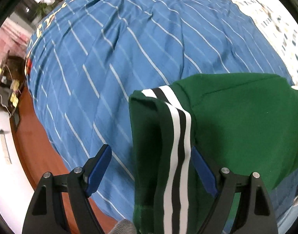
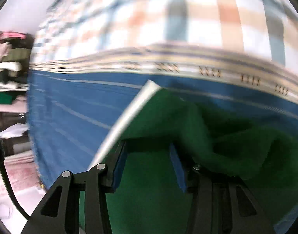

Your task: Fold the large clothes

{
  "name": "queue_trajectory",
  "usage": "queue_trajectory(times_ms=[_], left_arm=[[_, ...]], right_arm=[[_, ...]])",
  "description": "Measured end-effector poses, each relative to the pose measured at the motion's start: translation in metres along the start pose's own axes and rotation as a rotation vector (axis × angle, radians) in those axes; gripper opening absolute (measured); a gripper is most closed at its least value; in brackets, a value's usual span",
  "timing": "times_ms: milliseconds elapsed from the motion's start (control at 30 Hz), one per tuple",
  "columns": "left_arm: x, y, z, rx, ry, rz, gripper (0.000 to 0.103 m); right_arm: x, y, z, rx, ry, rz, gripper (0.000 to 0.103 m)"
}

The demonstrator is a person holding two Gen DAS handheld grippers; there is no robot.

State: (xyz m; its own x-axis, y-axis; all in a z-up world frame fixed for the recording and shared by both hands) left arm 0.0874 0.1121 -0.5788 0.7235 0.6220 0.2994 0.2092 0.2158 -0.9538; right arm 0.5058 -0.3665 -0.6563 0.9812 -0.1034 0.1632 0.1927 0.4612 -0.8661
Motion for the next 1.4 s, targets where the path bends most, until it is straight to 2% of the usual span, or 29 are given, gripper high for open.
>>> queue_trajectory(times_ms=[100, 167, 233, 267, 333, 367, 400, 433, 467, 500, 567, 633, 733, 833, 900, 967, 1033, 1067, 1100, 1133, 1167, 1300, 1400], left_arm=[[-0.003, -0.006, 0.002, -0.032, -0.077, 0.0, 0.082], [-0.001, -0.001, 0.002, -0.063, -0.139, 0.002, 0.082], [0.001, 0.008, -0.003, -0.102, -0.199, 0.02, 0.082], [0.002, 0.016, -0.005, -0.107, -0.208, 0.029, 0.082], [0.001, 0.034, -0.01, -0.069, -0.21, 0.061, 0.078], [0.004, 0.04, -0.011, -0.075, -0.226, 0.049, 0.053], [0.008, 0.041, -0.014, -0.11, -0.237, 0.032, 0.035], [0.011, 0.041, -0.016, -0.11, -0.234, 0.024, 0.031], [0.016, 0.036, -0.018, -0.117, -0.224, -0.003, 0.015], [0.02, 0.031, -0.017, -0.108, -0.212, -0.03, 0.009], [0.03, 0.023, -0.015, -0.114, -0.192, -0.068, 0.008], [0.038, 0.034, -0.01, -0.147, -0.226, -0.054, 0.008], [0.043, 0.056, -0.012, -0.176, -0.233, -0.014, 0.009], [0.046, 0.062, -0.016, -0.189, -0.202, 0.021, 0.015], [0.049, 0.057, -0.019, -0.189, -0.165, 0.021, 0.016], [0.047, 0.05, -0.02, -0.178, -0.123, 0.003, 0.019], [0.046, 0.042, -0.022, -0.167, -0.101, -0.021, 0.026], [0.048, 0.039, -0.022, -0.16, -0.092, -0.036, 0.042], [0.049, 0.034, -0.019, -0.149, -0.09, -0.051, 0.071], [0.05, 0.028, -0.018, -0.145, -0.092, -0.068, 0.084], [0.053, 0.019, -0.015, -0.143, -0.097, -0.097, 0.09], [0.042, -0.013, -0.002, -0.129, -0.159, -0.136, 0.09], [0.011, -0.04, 0.002, -0.12, -0.239, -0.127, 0.09]], right_arm=[[0.004, -0.041, 0.0, -0.025, -0.043, -0.042, 0.052], [-0.005, -0.052, 0.007, -0.01, -0.044, -0.031, 0.053], [-0.017, -0.065, -0.005, -0.033, -0.037, -0.02, 0.054], [-0.025, -0.067, -0.005, -0.046, -0.041, -0.015, 0.054], [-0.039, -0.067, -0.014, -0.088, -0.062, -0.004, 0.054], [-0.043, -0.067, -0.022, -0.101, -0.064, 0.006, 0.054], [-0.05, -0.067, -0.025, -0.105, -0.063, 0.019, 0.054], [-0.052, -0.07, -0.039, -0.105, -0.058, 0.024, 0.054], [-0.05, -0.067, -0.043, -0.108, -0.055, 0.024, 0.054], [-0.048, -0.067, -0.043, -0.11, -0.062, 0.024, 0.054], [-0.037, -0.068, -0.042, -0.113, -0.082, 0.01, 0.054], [-0.028, -0.068, -0.039, -0.105, -0.083, -0.001, 0.054], [-0.019, -0.07, -0.035, -0.087, -0.093, -0.003, 0.054], [-0.017, -0.054, -0.035, -0.059, -0.072, 0.043, 0.054], [-0.015, -0.027, -0.029, -0.028, -0.074, 0.101, 0.054], [-0.009, 0.008, -0.022, -0.042, -0.1, 0.123, 0.053], [-0.006, 0.041, -0.017, -0.056, -0.102, 0.153, 0.053], [-0.006, 0.059, -0.017, -0.097, -0.122, 0.17, 0.053], [-0.005, 0.07, -0.016, -0.135, -0.151, 0.164, 0.054], [-0.003, 0.072, -0.011, -0.165, -0.179, 0.148, 0.055], [-0.003, 0.069, -0.008, -0.186, -0.199, 0.146, 0.055], [-0.014, 0.022, -0.01, -0.191, -0.229, 0.099, 0.055], [-0.038, -0.031, -0.027, -0.161, -0.173, 0.057, 0.057]])
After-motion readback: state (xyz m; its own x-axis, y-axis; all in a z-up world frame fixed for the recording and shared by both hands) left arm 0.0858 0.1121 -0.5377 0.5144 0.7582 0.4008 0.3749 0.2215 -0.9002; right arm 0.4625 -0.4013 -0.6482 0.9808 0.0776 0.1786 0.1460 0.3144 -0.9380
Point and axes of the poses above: each gripper's, at about its wrist camera, not at the fingertips, and y roughly the way its jaws point, z to its left, x to its top, the point moved 7 cm from there along y, roughly the way its jaws point, and after that the axes turned 11 degrees about -z, right-handed, at the moved point
